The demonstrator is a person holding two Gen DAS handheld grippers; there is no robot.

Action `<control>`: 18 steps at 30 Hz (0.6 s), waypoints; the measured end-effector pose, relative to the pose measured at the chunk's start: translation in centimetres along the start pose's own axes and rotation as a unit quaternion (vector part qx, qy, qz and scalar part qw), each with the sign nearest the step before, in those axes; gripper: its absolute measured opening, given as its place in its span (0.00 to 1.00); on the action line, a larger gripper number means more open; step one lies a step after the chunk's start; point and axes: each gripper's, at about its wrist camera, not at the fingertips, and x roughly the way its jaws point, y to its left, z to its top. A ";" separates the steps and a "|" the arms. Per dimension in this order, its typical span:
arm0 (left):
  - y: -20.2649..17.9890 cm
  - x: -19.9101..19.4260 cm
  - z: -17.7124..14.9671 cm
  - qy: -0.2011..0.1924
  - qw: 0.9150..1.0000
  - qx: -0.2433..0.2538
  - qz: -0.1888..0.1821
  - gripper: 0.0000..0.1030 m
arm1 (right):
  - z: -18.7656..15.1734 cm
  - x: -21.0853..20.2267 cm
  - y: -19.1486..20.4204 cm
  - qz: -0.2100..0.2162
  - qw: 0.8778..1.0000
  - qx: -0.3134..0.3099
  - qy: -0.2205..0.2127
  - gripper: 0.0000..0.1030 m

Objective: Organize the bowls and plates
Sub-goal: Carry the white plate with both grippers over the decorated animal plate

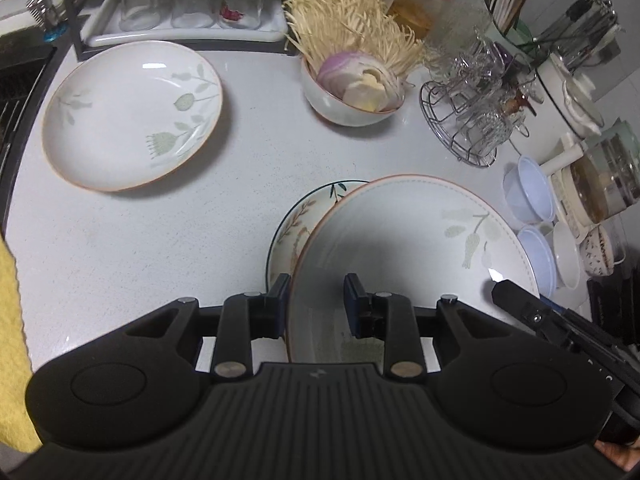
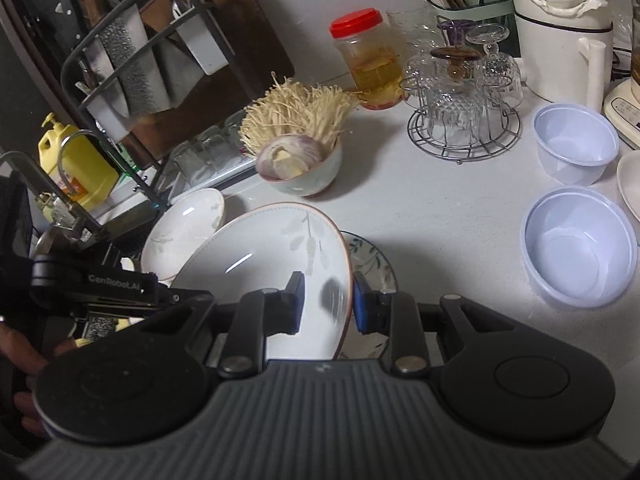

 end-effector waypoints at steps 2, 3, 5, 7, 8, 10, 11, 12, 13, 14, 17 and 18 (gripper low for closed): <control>-0.3 1.1 0.2 0.002 1.000 0.004 0.002 0.32 | 0.0 0.6 -0.5 -0.004 1.000 -0.010 -0.001 0.27; -0.4 1.7 0.4 0.003 1.000 0.002 0.005 0.32 | -0.1 1.1 -0.9 -0.007 1.000 -0.016 0.001 0.27; -0.6 2.7 0.5 0.005 1.000 0.003 0.010 0.32 | -0.2 1.9 -1.5 -0.012 1.000 -0.020 0.008 0.27; -0.8 3.7 0.6 0.009 1.000 0.008 0.012 0.32 | -0.3 2.6 -2.0 -0.016 0.999 -0.026 0.008 0.27; -0.8 4.2 0.6 0.011 1.000 0.009 0.011 0.32 | -0.4 2.9 -2.4 -0.019 0.999 -0.025 0.007 0.27; -1.0 5.2 0.7 0.013 1.000 0.011 0.013 0.32 | -0.4 3.7 -2.8 -0.027 0.999 -0.029 0.003 0.27; -1.1 5.5 0.7 0.015 1.000 0.011 0.016 0.33 | -0.5 4.0 -2.9 -0.032 0.999 -0.032 0.004 0.27; -1.2 5.9 0.7 0.014 1.000 0.011 0.019 0.33 | -0.4 4.4 -2.9 -0.037 0.999 -0.036 0.006 0.27; -1.2 6.1 0.7 0.013 1.000 0.011 0.020 0.33 | -0.4 4.6 -3.0 -0.040 0.998 -0.040 0.008 0.27; -1.2 6.3 0.7 0.012 1.000 0.010 0.020 0.33 | -0.4 4.8 -3.0 -0.043 0.998 -0.044 0.009 0.27; -0.9 7.0 0.6 0.016 1.000 -0.005 0.017 0.33 | -0.4 5.4 -3.0 -0.056 0.996 -0.065 0.015 0.27; -0.9 7.2 0.6 0.015 1.000 -0.005 0.020 0.33 | -0.5 5.6 -3.0 -0.057 0.996 -0.066 0.019 0.27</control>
